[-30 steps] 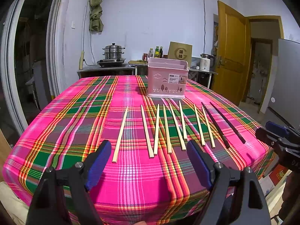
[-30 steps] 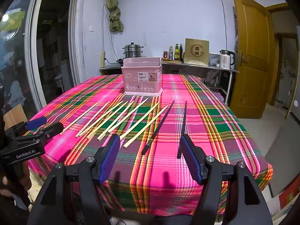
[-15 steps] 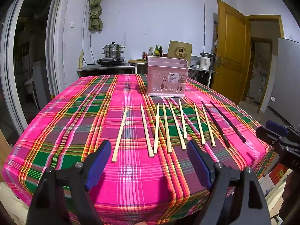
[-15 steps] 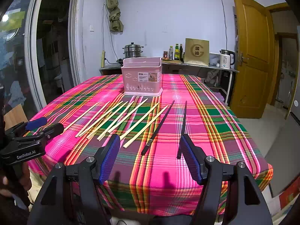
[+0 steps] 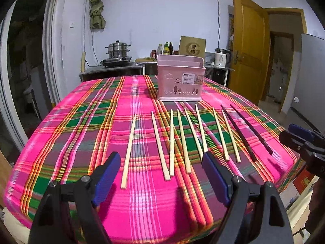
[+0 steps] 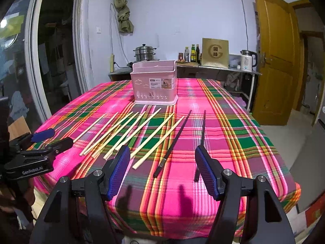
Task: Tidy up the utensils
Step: 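Lower the left tool and grasp a wooden chopstick while the right tool grasps another wooden chopstick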
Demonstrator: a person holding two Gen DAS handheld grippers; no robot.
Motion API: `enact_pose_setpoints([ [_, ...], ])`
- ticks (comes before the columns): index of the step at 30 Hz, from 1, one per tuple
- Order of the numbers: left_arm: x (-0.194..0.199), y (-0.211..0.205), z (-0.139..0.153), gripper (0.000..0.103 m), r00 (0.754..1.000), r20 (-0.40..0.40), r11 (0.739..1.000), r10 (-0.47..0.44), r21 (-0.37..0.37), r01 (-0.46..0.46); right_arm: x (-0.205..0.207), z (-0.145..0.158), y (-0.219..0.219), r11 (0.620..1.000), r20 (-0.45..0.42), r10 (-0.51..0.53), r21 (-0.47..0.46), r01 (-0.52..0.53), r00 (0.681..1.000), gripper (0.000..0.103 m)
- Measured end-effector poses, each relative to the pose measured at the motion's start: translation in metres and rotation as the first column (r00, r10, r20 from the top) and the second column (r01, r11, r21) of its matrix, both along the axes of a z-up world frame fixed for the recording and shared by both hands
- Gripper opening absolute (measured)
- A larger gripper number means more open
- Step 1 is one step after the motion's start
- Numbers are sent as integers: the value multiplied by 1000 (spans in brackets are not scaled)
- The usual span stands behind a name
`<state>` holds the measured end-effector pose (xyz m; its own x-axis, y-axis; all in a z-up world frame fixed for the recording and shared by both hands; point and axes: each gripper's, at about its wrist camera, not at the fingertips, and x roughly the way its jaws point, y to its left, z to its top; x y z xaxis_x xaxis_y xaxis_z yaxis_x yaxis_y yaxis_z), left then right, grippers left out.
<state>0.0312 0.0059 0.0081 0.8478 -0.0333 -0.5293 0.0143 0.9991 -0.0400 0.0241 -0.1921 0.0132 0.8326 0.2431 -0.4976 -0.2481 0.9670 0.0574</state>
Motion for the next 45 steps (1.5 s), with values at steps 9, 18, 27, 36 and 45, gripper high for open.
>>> enact_pose_setpoints([
  [9,52,13,5,84,995,-94,1000,-18,-11,17,48,1,4,1000,-71,20,-2,-20,997,67],
  [18,116,18,7,81,976,-212,999,-49,-23,45,113,0,12,999,-177,43,0,-44,983,43],
  [27,169,13,-13,60,936,-341,996,-89,-32,84,170,-13,18,998,-313,64,27,-59,948,33],
  [36,186,13,-23,42,921,-379,996,-89,-9,92,203,-30,22,999,-376,33,4,-34,926,20],
  [45,196,8,-26,33,918,-389,996,-81,11,92,232,-43,28,1000,-450,14,-10,-20,893,15],
])
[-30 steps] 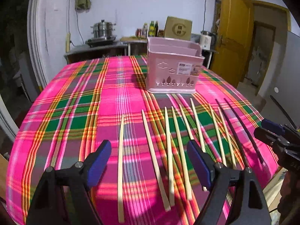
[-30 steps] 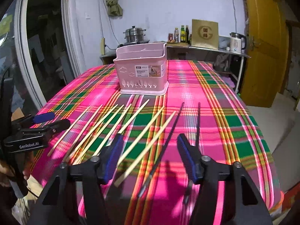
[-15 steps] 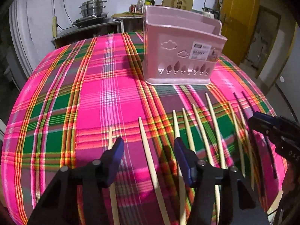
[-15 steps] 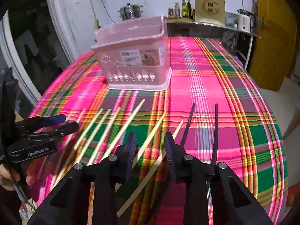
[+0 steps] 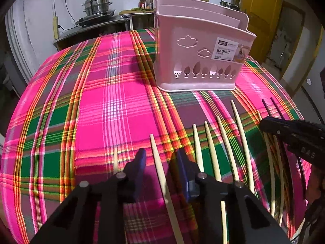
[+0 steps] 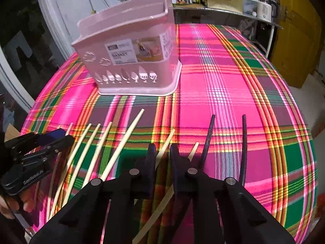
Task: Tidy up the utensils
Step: 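Lower the left tool and grasp a wooden chopstick while the right tool grasps another wooden chopstick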
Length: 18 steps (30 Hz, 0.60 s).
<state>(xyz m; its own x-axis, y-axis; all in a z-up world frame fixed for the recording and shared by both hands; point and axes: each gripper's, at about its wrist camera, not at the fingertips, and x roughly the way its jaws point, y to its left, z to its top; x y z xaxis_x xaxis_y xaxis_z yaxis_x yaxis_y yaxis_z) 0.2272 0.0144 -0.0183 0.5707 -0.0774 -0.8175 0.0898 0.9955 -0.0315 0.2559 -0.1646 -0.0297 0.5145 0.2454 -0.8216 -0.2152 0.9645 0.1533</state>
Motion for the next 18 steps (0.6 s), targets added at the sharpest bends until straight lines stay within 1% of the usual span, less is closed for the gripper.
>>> enact_pose_setpoints([
  [6,5,-3,0,33,1000,-12,1000,3,24,-2,12,1,6,1000,-19,-10,-25,10,1000,11],
  [8,6,-4,0,29,1000,-18,1000,-1,28,2,14,1,8,1000,-23,-13,-26,12,1000,10],
  [9,6,-4,0,20,1000,-19,1000,-3,26,3,15,1,8,1000,-24,-14,-24,13,1000,9],
  [10,8,-5,1,15,1000,-22,1000,-1,27,1,14,1,9,1000,-25,-14,-19,13,1000,8],
  [11,10,-4,1,14,1000,-25,1000,1,26,0,13,1,9,1000,-26,-16,-11,16,1000,7],
  [14,11,-2,2,8,999,-34,1000,-3,13,4,11,7,8,1000,-12,-14,22,14,1000,6],
  [18,8,1,7,7,999,-35,1000,-3,-20,3,6,22,10,999,24,3,44,-4,1000,6],
])
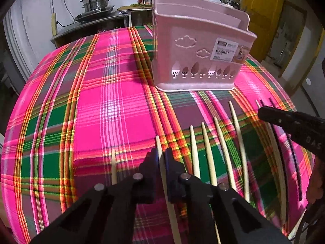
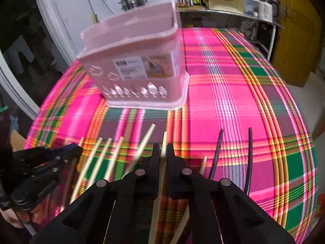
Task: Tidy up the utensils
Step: 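Lower the left tool and grasp a wooden chopstick while the right tool grasps another wooden chopstick, then lift both held chopsticks and carry them over the pink basket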
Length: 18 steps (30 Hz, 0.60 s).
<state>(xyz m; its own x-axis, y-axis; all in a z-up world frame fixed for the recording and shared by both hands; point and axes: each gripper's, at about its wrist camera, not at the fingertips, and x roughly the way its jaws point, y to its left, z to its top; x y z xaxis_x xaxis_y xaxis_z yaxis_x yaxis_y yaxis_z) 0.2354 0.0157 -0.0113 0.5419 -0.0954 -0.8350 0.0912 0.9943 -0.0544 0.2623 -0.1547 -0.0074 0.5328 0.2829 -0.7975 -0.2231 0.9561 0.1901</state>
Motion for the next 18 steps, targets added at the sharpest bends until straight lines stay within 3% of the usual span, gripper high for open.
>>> enact_pose_setpoints([
  [9,-18,4,50,6,994,110,999,-24,-30,27,-24,57,3,998,129,35,47,-42,991,5],
  [18,-42,7,103,6,972,230,997,-39,-56,54,-52,101,2,995,247,56,62,-73,967,5],
])
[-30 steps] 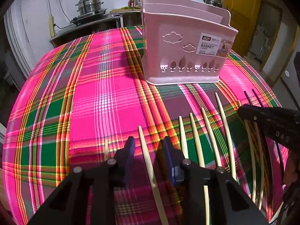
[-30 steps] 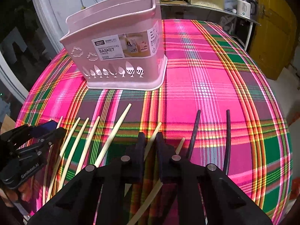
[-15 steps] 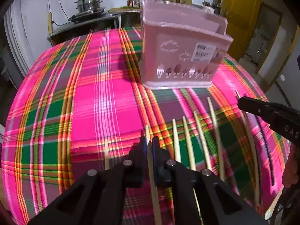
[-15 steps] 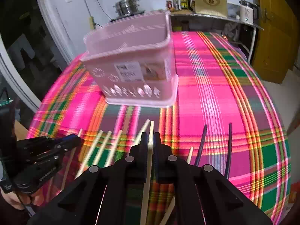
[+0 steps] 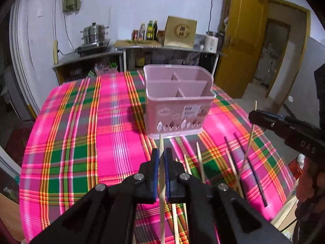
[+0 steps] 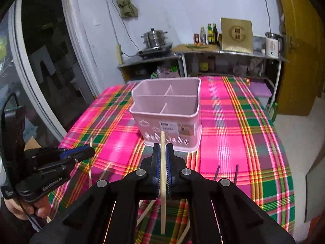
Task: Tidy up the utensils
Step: 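Lift both held chopsticks and carry them over the pink basket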
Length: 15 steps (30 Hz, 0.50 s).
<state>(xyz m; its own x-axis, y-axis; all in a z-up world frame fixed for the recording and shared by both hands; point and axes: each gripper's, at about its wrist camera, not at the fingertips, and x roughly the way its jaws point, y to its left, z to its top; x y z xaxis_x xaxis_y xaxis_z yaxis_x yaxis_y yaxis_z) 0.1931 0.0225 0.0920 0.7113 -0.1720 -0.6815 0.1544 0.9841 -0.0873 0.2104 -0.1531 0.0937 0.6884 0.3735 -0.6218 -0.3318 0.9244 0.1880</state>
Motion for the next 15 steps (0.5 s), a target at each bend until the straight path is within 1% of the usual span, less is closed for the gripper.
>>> enact_pose_setpoints([
  [7,-9,-2,25,6,999,52,1000,-10,-5,10,-7,13,-5,1000,34,7,0,-7,999,5],
  [15,-1,-5,45,6,996,89,1000,-13,-10,14,-5,32,-6,1000,76,24,-13,-23,997,5],
])
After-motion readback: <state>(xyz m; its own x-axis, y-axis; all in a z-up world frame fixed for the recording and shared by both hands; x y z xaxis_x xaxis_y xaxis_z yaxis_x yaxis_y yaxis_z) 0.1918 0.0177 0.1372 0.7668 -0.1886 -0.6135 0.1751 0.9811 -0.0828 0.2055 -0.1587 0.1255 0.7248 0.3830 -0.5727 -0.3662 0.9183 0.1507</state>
